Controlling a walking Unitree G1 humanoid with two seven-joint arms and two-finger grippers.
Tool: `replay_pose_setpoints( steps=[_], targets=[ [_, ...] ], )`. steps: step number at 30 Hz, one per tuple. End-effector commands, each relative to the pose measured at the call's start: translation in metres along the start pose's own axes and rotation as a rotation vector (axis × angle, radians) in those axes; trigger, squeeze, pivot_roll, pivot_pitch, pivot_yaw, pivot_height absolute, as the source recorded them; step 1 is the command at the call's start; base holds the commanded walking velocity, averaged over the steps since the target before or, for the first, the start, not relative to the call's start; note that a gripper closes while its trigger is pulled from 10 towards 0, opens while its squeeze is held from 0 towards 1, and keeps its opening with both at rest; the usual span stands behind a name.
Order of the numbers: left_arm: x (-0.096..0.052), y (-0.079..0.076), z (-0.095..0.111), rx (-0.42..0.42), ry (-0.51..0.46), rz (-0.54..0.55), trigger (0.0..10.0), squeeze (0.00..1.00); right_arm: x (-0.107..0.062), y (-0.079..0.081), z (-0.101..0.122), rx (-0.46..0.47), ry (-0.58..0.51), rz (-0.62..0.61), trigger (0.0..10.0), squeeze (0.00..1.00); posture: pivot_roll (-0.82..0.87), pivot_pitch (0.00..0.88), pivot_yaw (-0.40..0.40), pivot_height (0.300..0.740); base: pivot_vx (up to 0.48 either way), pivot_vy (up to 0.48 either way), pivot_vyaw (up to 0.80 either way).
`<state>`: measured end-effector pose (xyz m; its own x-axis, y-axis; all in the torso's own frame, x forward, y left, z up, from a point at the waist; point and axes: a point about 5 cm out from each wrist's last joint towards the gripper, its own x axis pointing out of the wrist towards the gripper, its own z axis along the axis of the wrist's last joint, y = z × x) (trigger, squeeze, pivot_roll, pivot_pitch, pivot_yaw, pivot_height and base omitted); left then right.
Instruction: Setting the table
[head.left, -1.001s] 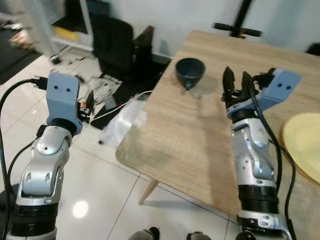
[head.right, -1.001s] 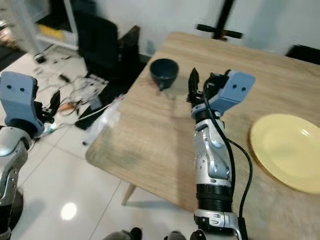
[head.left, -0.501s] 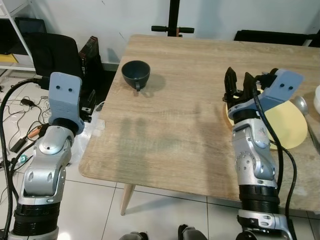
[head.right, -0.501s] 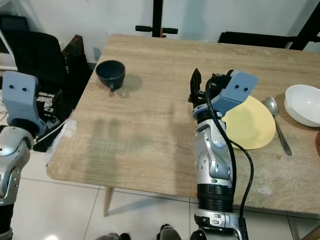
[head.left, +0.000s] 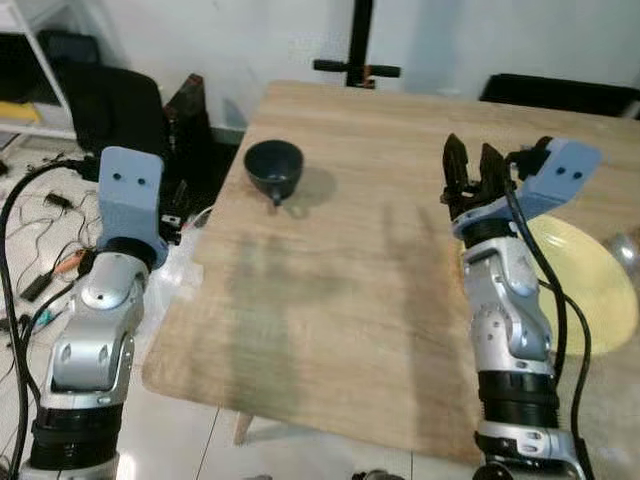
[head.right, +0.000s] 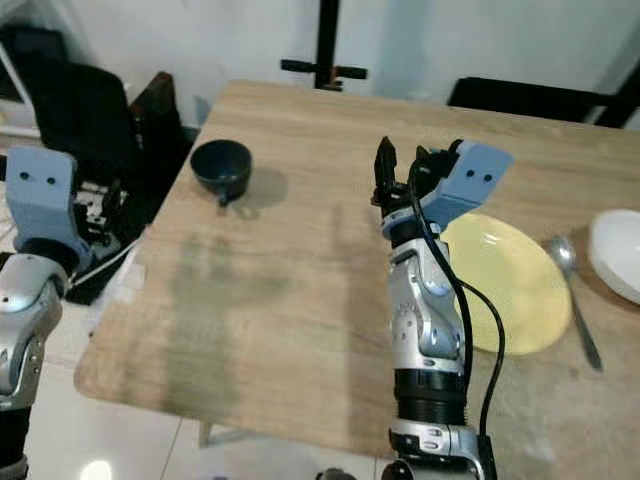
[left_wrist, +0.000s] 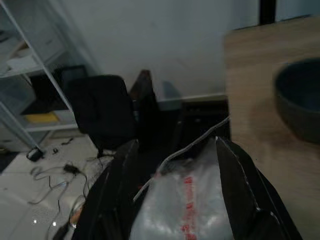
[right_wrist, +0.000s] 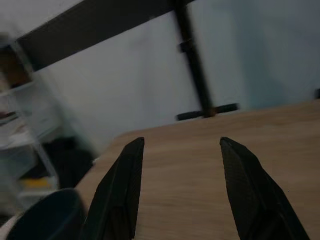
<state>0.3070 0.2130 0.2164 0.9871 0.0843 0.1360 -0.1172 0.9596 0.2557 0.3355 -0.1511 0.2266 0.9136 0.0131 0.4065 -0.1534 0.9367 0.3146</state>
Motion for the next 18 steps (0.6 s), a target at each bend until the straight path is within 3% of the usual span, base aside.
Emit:
replay_pose_setpoints(
  steps=[1,4,18],
  targets=[
    [-0.0002,-0.0053,-0.0004,0.007,-0.007,-0.018,10.0,0.04,-0.0008,-0.0049,0.0025,-0.001,-0.005,-0.015,10.0,0.00,0.07,0.053,0.069,0.740,0.480,0.000,0.00],
    [-0.0003,-0.0060,-0.0001,0.008,-0.010,-0.022,10.0,0.01,-0.0010,-0.0053,0.0027,-0.001,-0.006,-0.016,10.0,0.00,0.06,0.053,0.070,0.740,0.420,0.000,0.00],
    [-0.0023,-0.0132,0.0011,0.001,-0.024,-0.063,10.0,0.00,-0.0021,-0.0064,0.0025,0.000,-0.006,-0.015,10.0,0.00,0.06,0.049,0.073,0.740,0.000,0.000,0.00]
  ],
)
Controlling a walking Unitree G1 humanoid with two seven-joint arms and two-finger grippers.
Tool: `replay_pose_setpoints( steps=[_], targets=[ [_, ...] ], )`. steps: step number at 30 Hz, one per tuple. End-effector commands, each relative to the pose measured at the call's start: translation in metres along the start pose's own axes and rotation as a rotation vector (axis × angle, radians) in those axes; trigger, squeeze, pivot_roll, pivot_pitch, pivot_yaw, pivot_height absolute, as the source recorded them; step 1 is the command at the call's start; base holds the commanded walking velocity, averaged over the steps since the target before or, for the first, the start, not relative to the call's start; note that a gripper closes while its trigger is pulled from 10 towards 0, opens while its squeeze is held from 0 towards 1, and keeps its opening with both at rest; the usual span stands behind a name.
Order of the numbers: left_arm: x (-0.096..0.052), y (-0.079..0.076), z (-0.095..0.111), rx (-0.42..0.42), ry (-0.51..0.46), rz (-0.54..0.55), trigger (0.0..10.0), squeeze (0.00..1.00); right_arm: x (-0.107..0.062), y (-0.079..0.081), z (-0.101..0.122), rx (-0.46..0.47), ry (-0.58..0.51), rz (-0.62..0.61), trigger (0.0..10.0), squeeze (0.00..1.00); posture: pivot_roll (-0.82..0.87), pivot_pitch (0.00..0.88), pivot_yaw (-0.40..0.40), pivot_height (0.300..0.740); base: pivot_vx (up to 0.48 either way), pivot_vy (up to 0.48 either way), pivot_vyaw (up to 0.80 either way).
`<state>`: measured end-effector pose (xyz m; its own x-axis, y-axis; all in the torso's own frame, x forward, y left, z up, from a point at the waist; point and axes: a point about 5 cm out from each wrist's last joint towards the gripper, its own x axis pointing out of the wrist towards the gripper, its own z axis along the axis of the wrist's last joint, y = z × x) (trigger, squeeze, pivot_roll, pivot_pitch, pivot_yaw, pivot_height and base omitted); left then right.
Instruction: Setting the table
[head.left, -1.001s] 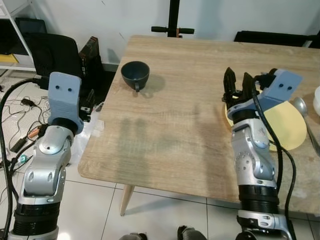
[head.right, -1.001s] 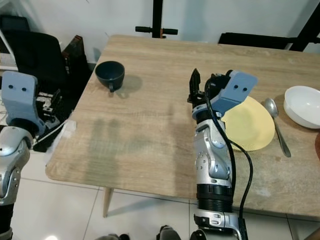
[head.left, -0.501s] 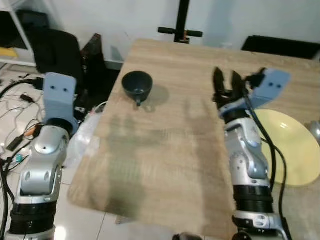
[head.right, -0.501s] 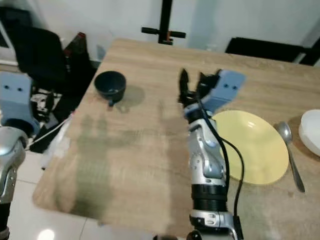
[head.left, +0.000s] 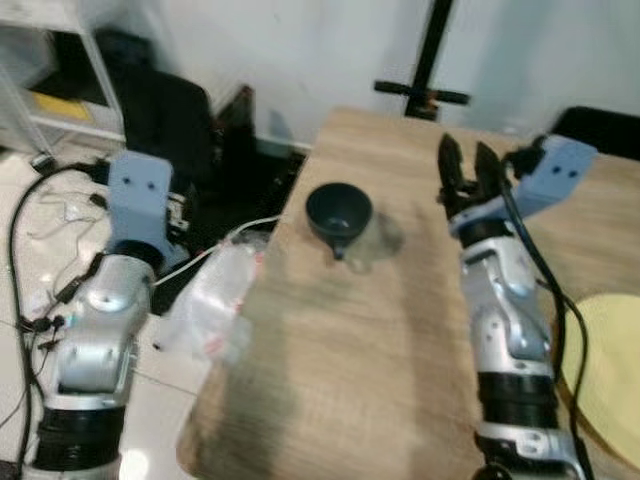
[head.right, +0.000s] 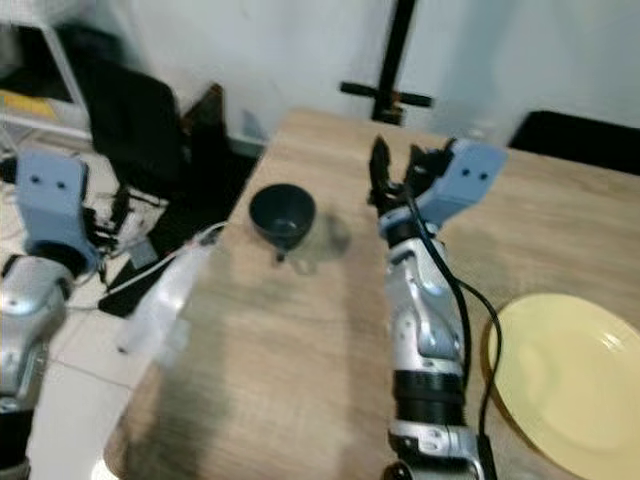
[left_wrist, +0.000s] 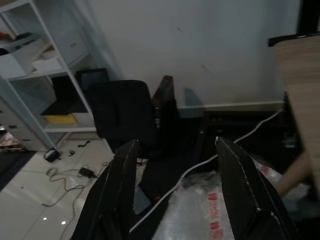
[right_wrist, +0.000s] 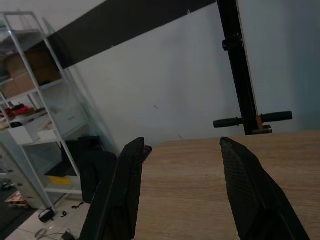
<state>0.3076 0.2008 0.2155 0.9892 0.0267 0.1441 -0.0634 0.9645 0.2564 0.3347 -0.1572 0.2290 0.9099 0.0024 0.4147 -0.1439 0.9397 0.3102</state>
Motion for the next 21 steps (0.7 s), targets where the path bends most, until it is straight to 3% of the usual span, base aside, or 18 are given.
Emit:
replay_pose_setpoints(
  steps=[1,8,21],
  targets=[
    [-0.002,-0.002,-0.001,0.008,-0.001,-0.011,10.0,0.00,-0.002,-0.001,-0.002,0.009,0.006,-0.008,10.0,0.00,0.06,0.048,0.074,0.740,0.000,0.000,0.00],
    [-0.001,-0.002,-0.003,0.011,0.012,-0.017,10.0,0.00,-0.001,0.003,-0.004,0.004,0.020,0.026,10.0,0.00,0.06,0.046,0.074,0.740,0.000,0.000,0.00],
    [-0.003,0.003,-0.007,-0.017,0.042,0.008,10.0,0.00,-0.008,0.044,-0.026,0.020,0.181,0.312,10.0,0.00,0.07,0.052,0.066,0.740,0.000,0.000,0.00]
  ],
)
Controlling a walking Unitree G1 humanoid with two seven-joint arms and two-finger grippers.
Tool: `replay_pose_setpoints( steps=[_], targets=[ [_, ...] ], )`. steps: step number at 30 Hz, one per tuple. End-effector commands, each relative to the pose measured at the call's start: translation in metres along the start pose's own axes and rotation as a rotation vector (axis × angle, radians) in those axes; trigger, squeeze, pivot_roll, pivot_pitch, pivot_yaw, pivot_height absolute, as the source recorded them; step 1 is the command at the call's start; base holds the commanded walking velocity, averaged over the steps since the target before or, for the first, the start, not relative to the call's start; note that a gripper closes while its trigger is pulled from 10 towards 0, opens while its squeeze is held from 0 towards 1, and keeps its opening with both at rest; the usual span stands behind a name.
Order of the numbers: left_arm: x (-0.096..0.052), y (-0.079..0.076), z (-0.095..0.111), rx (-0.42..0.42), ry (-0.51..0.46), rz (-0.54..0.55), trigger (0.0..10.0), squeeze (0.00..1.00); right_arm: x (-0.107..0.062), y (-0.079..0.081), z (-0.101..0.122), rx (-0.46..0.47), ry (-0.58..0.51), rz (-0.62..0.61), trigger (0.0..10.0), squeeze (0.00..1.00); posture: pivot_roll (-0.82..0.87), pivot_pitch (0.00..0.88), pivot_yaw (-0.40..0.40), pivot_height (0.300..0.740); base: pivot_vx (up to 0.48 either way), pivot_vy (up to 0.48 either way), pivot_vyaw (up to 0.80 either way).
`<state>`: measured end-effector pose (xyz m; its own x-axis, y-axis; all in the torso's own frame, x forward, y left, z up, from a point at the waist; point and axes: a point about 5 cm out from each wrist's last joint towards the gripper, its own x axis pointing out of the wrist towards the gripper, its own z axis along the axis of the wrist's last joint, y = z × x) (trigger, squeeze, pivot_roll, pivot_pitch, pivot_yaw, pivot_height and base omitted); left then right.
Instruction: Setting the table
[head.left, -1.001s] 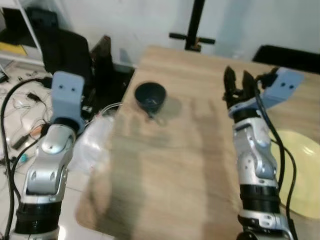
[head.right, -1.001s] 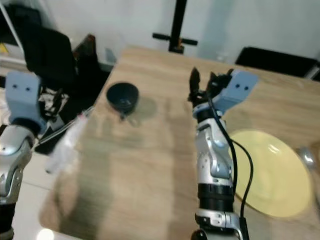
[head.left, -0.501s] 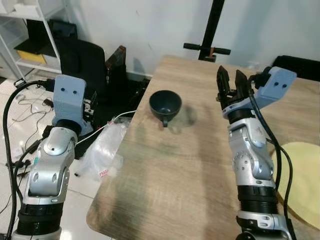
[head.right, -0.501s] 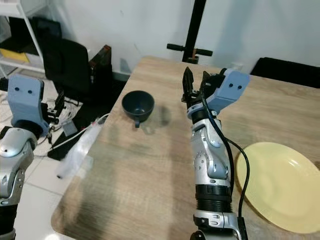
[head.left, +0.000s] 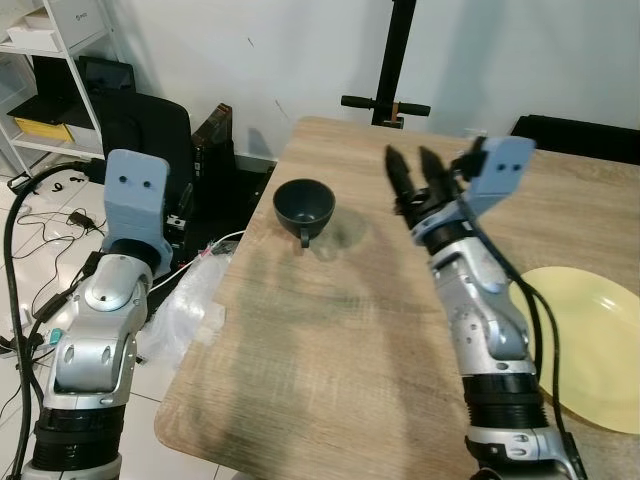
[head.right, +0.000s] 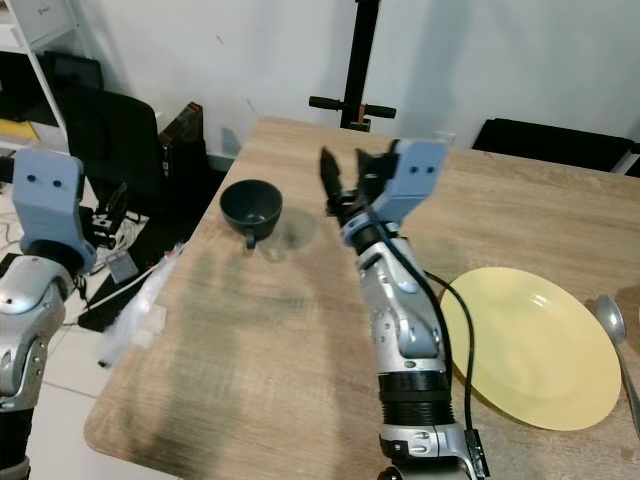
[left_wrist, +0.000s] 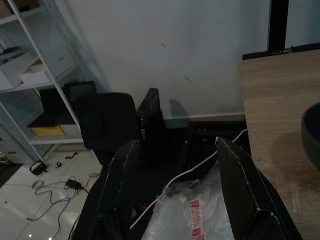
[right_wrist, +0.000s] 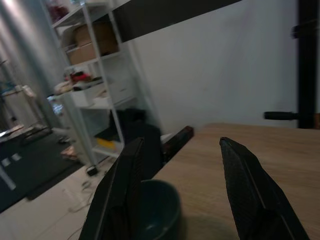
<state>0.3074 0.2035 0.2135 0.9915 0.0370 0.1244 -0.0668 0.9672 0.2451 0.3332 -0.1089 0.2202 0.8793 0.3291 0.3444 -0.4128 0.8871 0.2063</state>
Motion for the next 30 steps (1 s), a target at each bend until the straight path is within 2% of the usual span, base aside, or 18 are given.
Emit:
replay_pose_setpoints(
  steps=[1,4,9,12,16,21,26,30],
  targets=[
    [-0.002,0.001,-0.004,-0.005,0.021,0.002,10.0,0.00,-0.002,0.004,-0.004,0.009,0.025,0.031,10.0,0.00,0.07,0.052,0.066,0.740,0.000,0.000,0.00],
    [-0.003,0.000,-0.005,-0.005,0.024,0.000,10.0,0.00,-0.005,0.010,-0.009,-0.001,0.075,0.093,10.0,0.00,0.07,0.055,0.067,0.740,0.000,0.000,0.00],
    [-0.003,0.003,-0.004,0.000,0.028,-0.003,10.0,0.00,-0.006,0.015,-0.022,-0.052,0.155,0.119,10.0,0.00,0.07,0.058,0.067,0.740,0.000,0.000,0.00],
    [-0.009,0.018,0.000,0.060,0.031,-0.139,10.0,0.00,-0.003,0.017,-0.034,-0.052,0.219,0.101,10.0,0.00,0.08,0.068,0.062,0.740,0.000,0.000,0.00],
    [-0.014,0.027,0.003,0.096,0.033,-0.220,10.0,0.00,-0.003,0.020,-0.038,-0.043,0.246,0.109,10.0,0.00,0.09,0.072,0.058,0.740,0.000,0.000,0.00],
    [-0.036,0.049,0.011,0.198,0.057,-0.413,10.0,0.00,-0.010,0.026,-0.048,-0.029,0.313,0.123,10.0,0.00,0.10,0.082,0.060,0.740,0.000,0.000,0.00],
    [-0.037,0.056,0.010,0.222,0.076,-0.401,10.0,0.00,-0.013,0.026,-0.052,-0.030,0.328,0.114,10.0,0.00,0.10,0.086,0.061,0.740,0.000,0.000,0.00],
    [-0.037,0.061,0.009,0.247,0.088,-0.402,10.0,0.00,-0.018,0.032,-0.055,-0.006,0.340,0.146,10.0,0.00,0.10,0.088,0.061,0.740,0.000,0.000,0.00]
  ],
)
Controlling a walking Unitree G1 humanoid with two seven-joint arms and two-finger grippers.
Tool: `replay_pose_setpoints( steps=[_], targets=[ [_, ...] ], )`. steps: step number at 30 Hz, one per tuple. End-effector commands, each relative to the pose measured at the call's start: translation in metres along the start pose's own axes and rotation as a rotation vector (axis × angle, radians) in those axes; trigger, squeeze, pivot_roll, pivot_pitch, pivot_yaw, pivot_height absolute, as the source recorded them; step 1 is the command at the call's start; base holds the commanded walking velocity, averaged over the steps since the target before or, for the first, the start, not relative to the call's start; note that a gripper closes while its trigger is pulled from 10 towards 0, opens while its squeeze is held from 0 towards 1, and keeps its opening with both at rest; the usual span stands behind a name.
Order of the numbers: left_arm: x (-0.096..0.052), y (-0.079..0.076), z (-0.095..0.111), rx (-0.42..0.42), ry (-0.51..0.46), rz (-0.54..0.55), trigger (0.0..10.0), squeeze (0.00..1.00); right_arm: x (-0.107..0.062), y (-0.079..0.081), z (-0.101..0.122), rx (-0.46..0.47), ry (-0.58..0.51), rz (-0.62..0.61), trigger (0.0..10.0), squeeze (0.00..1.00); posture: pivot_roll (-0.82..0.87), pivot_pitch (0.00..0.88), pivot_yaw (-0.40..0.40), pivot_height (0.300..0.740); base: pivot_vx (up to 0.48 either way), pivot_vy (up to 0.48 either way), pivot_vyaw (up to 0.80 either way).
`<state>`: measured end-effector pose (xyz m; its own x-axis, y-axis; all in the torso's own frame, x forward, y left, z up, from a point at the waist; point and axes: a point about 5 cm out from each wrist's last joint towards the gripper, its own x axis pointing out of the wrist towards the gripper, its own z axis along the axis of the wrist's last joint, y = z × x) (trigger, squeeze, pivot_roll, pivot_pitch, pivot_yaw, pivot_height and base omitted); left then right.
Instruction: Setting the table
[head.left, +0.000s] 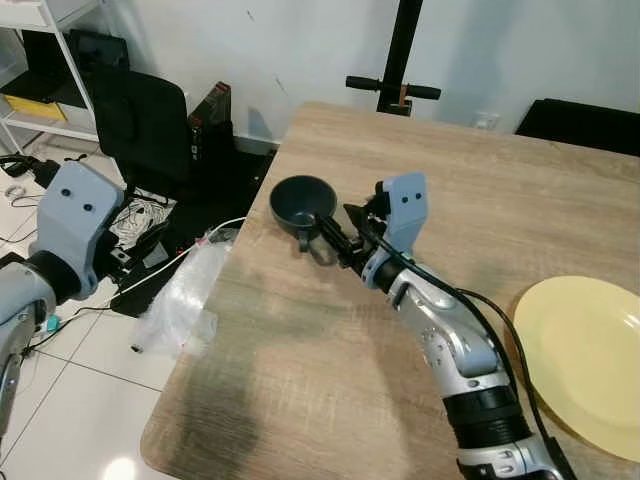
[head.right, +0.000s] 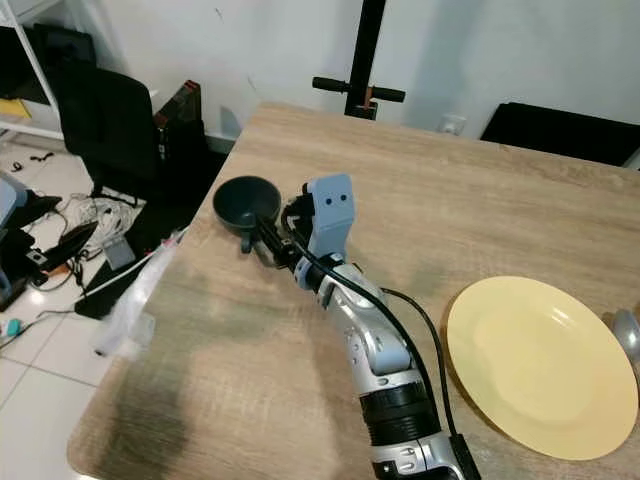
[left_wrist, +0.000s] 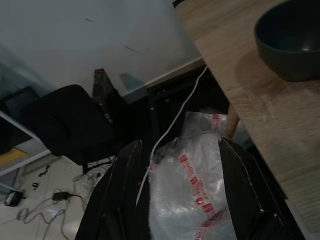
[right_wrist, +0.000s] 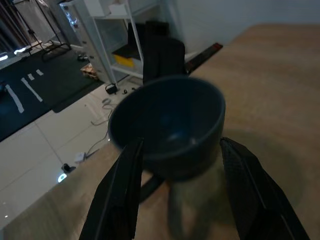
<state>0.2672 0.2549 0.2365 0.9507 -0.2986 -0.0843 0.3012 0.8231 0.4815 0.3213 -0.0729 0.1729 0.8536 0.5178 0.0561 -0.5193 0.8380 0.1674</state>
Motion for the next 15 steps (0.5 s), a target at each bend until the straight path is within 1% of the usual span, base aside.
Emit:
replay_pose_setpoints(
  steps=[1,2,4,6,7,9,10,11,12,13,14,15],
  targets=[
    [-0.002,-0.004,-0.007,0.005,0.026,-0.027,10.0,0.00,-0.004,0.011,-0.003,0.010,0.009,0.075,10.0,0.00,0.09,0.089,0.062,0.740,0.000,0.000,0.00],
    [-0.002,-0.004,-0.007,0.005,0.026,-0.027,10.0,0.00,-0.004,0.011,-0.003,0.010,0.009,0.075,10.0,0.00,0.09,0.089,0.062,0.740,0.000,0.000,0.00],
    [-0.001,-0.012,-0.009,0.007,0.035,-0.054,10.0,0.00,-0.008,0.020,0.002,-0.007,-0.012,0.143,10.0,0.00,0.09,0.087,0.061,0.740,0.000,0.000,0.00],
    [-0.001,-0.013,-0.010,0.007,0.039,-0.057,10.0,0.00,-0.009,0.021,0.003,-0.015,-0.015,0.154,10.0,0.00,0.09,0.087,0.061,0.740,0.000,0.000,0.00],
    [0.004,-0.019,-0.012,0.004,0.044,-0.056,10.0,0.00,-0.011,0.025,0.003,-0.055,-0.020,0.166,10.0,0.00,0.09,0.086,0.060,0.740,0.000,0.000,0.00],
    [0.006,-0.022,-0.013,0.002,0.044,-0.056,10.0,0.00,-0.012,0.028,0.002,-0.085,-0.019,0.158,10.0,0.00,0.09,0.086,0.060,0.740,0.000,0.000,0.00],
    [0.008,-0.024,-0.012,-0.012,0.039,-0.053,10.0,0.00,-0.012,0.032,-0.002,-0.074,-0.014,0.154,10.0,0.00,0.08,0.085,0.060,0.740,0.000,0.000,0.00],
    [0.008,-0.024,-0.012,-0.012,0.039,-0.053,10.0,0.00,-0.012,0.032,-0.002,-0.074,-0.014,0.154,10.0,0.00,0.08,0.085,0.060,0.740,0.000,0.000,0.00],
    [0.010,-0.026,-0.013,-0.014,0.038,-0.053,10.0,0.00,-0.011,0.037,-0.005,-0.072,-0.007,0.159,10.0,0.00,0.08,0.085,0.060,0.740,0.000,0.000,0.00],
    [0.011,-0.027,-0.013,-0.014,0.039,-0.054,10.0,0.00,-0.010,0.042,-0.009,-0.074,0.003,0.164,10.0,0.00,0.09,0.083,0.061,0.740,0.000,0.000,0.00],
    [0.011,-0.027,-0.013,-0.014,0.039,-0.054,10.0,0.00,-0.010,0.042,-0.009,-0.074,0.003,0.164,10.0,0.00,0.09,0.083,0.061,0.740,0.000,0.000,0.00],
    [0.012,-0.027,-0.014,-0.012,0.040,-0.054,10.0,0.00,-0.008,0.046,-0.014,-0.085,0.016,0.163,10.0,0.00,0.09,0.083,0.061,0.740,0.000,0.000,0.00]
  ],
)
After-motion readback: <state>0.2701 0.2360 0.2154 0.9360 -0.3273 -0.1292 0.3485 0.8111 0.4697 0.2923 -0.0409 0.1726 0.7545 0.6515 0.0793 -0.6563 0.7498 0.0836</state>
